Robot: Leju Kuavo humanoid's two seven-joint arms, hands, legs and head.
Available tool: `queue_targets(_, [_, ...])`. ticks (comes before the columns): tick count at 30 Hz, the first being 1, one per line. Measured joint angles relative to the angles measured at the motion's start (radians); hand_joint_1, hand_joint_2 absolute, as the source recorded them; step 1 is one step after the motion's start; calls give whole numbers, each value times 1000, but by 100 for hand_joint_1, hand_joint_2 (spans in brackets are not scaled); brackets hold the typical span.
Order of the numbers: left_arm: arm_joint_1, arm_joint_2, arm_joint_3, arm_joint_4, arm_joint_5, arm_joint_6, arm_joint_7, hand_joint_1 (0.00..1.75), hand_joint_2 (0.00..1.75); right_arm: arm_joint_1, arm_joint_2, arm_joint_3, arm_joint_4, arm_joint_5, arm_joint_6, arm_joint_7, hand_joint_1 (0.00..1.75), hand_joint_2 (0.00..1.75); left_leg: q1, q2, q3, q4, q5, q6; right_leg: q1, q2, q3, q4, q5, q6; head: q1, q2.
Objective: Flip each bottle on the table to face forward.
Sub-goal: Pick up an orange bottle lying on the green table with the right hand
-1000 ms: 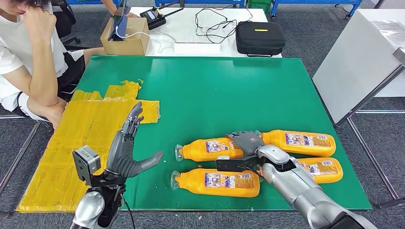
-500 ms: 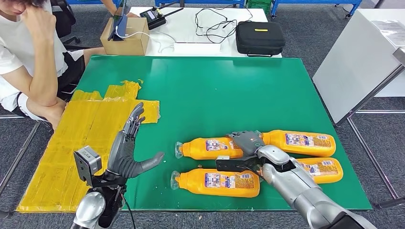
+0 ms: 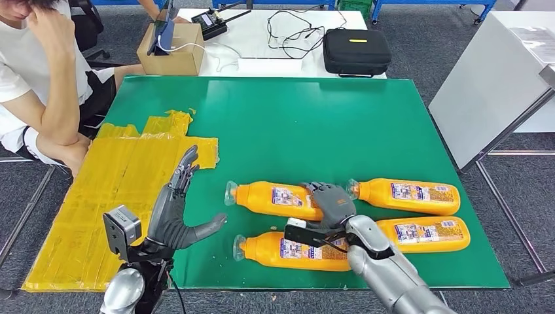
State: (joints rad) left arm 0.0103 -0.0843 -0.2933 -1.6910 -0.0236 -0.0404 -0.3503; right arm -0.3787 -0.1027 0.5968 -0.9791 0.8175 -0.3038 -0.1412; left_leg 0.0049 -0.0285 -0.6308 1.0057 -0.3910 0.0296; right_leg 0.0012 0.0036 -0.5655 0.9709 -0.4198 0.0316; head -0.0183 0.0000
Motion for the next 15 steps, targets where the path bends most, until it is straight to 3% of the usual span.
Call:
queue_targets(4, [23,-2,-1,-6,21,12,-4,0,175,178,84,-170,-236,-166,-191,-137,175,175,1,-4,-3,0,0,0,1,-2,-2,0,-1,-1,0,0])
queue_targets(9, [38,-3,-1,-8,30,28,-11,0,175,304,153,-290,-406,-251,-218,-209,175,175,2,-4,-4,-1,-1,-1,1,-2,-4,0,-2,-2,0,0])
queue_targets(15, [40,-3,-2,-8,31,31,-12,0,175,348,189,-350,-479,-303,-219,-248,175,175,1,-2,-4,-1,1,-2,1,-2,-5,0,0,-2,0,0])
